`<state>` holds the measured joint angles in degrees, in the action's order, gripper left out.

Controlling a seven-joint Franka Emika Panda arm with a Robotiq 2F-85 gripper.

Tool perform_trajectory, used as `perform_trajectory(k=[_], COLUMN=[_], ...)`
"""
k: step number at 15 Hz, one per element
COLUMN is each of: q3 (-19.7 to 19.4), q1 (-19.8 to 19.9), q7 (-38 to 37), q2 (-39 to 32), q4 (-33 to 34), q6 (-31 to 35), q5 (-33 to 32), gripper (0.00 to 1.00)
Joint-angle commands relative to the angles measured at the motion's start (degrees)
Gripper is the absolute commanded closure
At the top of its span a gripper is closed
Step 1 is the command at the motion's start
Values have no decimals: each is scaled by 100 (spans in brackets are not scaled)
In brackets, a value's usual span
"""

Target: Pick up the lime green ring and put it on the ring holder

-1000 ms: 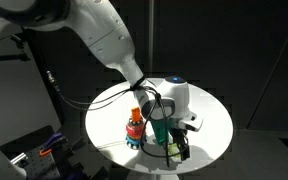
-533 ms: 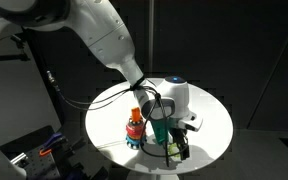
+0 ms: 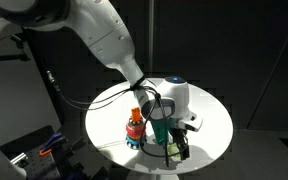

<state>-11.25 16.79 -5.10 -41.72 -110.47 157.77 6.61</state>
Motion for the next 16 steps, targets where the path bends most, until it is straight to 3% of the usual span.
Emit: perform_trajectory(k=[1, 16], q3=[60, 83], q1=[81, 120], q7=[46, 172], q2=[76, 569], q4=[-57, -460], q6=[73, 23], q5=[81, 77], gripper=[0, 0])
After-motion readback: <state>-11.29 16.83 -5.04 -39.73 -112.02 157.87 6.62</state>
